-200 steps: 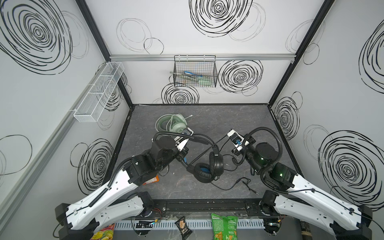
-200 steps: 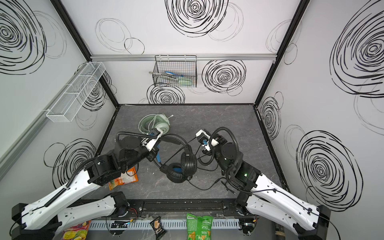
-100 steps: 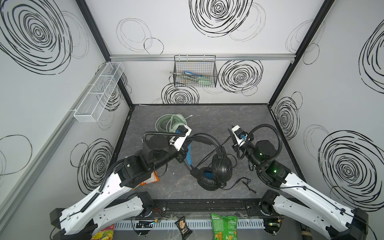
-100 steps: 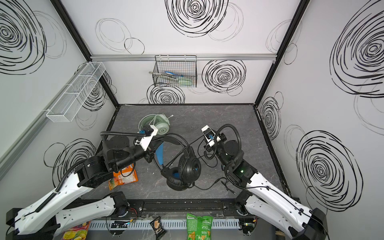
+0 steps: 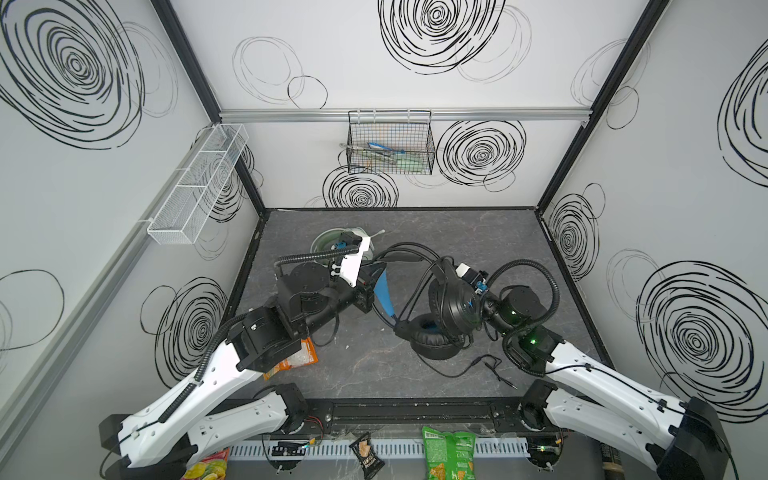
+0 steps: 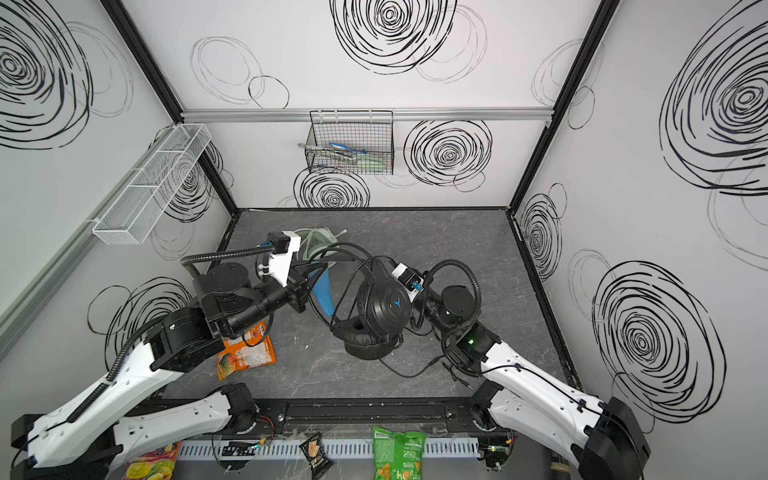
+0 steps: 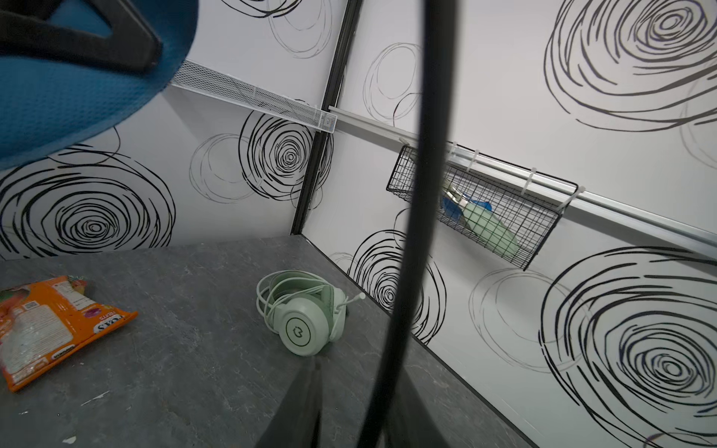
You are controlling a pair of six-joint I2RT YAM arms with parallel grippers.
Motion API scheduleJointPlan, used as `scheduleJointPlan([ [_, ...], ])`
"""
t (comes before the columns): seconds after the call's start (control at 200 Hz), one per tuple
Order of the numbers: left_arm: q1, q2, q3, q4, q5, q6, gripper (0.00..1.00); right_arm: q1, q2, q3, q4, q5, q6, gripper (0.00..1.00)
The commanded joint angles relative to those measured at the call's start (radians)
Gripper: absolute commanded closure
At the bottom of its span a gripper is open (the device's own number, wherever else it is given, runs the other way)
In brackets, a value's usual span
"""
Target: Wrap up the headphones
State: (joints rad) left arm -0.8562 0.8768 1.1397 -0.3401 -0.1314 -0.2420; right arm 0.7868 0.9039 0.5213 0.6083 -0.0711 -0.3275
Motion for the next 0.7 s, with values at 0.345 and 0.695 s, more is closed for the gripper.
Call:
scheduleJointPlan([
  [0.345,-0.005,0.035,0.121,0.293,0.001,-0.207,1.00,0.003,0.126,-0.042,0.312,-0.163,0.163,0.65],
  [0.695,-0.003,0.060,0.169,0.388,-0.036,-0.276,1.00,0.029,0.222,-0.064,0.339,-0.096,0.200,0.80],
])
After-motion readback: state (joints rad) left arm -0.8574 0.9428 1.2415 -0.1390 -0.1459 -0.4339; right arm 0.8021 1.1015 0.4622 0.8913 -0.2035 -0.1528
